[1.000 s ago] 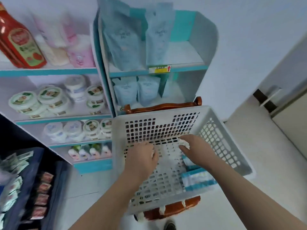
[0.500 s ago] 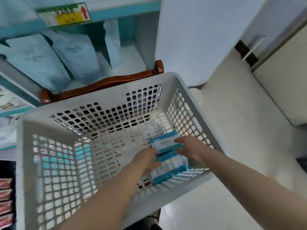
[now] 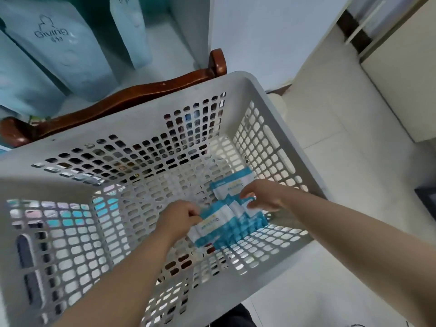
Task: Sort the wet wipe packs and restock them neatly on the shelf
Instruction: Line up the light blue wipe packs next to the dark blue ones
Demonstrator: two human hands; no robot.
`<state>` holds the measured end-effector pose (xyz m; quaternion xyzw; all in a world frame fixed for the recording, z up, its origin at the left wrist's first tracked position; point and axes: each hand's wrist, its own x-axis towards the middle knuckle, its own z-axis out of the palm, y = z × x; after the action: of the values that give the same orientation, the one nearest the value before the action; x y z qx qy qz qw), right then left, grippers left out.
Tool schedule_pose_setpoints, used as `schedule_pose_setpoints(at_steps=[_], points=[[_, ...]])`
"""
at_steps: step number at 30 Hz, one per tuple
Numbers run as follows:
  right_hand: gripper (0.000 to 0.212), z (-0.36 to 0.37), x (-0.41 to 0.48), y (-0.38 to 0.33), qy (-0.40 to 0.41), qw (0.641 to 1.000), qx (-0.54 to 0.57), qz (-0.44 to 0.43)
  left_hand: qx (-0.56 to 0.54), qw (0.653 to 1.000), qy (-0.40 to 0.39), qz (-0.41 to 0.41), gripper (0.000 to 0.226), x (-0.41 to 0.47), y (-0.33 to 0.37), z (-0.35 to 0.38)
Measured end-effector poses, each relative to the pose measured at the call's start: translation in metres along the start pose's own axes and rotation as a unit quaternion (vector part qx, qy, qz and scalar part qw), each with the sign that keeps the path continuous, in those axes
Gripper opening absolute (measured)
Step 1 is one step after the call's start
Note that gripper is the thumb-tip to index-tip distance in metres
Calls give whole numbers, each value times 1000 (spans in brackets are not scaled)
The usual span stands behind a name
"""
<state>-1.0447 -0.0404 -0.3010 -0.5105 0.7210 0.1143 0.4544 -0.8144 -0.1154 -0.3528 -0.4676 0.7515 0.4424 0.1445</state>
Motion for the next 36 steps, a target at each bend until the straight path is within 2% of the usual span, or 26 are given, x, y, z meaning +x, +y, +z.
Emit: schedule_pose_setpoints(at_steps=[4, 9, 11, 16, 18, 20, 22, 24, 27, 31, 33, 36], points=[[45, 4, 9, -7, -10, 1000, -6, -10, -39, 998, 22, -43, 8, 4, -19, -11], [55, 11, 22, -20, 2, 1000, 21, -22, -73, 995, 44, -53, 9, 2, -33, -15], [55, 15, 29, -28, -3, 999, 24, -24, -87, 992, 53, -79, 1, 2, -40, -15], [48, 22, 51, -37, -34, 997, 65, -18, -214, 969, -5, -123, 31, 3, -43, -8], [50, 24, 53, -40, -37, 994, 102, -27, -223, 967, -19, -122, 34, 6, -42, 0], [48, 25, 53, -39, -21, 992, 119, -35, -191, 975, 3, -115, 33, 9, -39, 8], [43, 22, 52, -35, 1, 996, 86, -39, -120, 987, 43, -101, 43, 14, -35, 15], [52, 20, 49, -27, -6, 999, 11, -38, -88, 990, 61, -89, 49, 17, -29, 20], [62, 21, 44, -21, -54, 995, -76, -20, -100, 990, 51, -85, 50, 17, -19, 23], [43, 22, 48, -21, -80, 986, -145, -22, -175, 977, 52, -111, 65, 15, -20, 17], [39, 22, 51, -19, -90, 985, -146, -19, -212, 967, 45, -135, 59, 14, -25, 11], [31, 20, 56, -16, -58, 991, -117, -33, -321, 933, 29, -161, 35, 9, -32, 0]])
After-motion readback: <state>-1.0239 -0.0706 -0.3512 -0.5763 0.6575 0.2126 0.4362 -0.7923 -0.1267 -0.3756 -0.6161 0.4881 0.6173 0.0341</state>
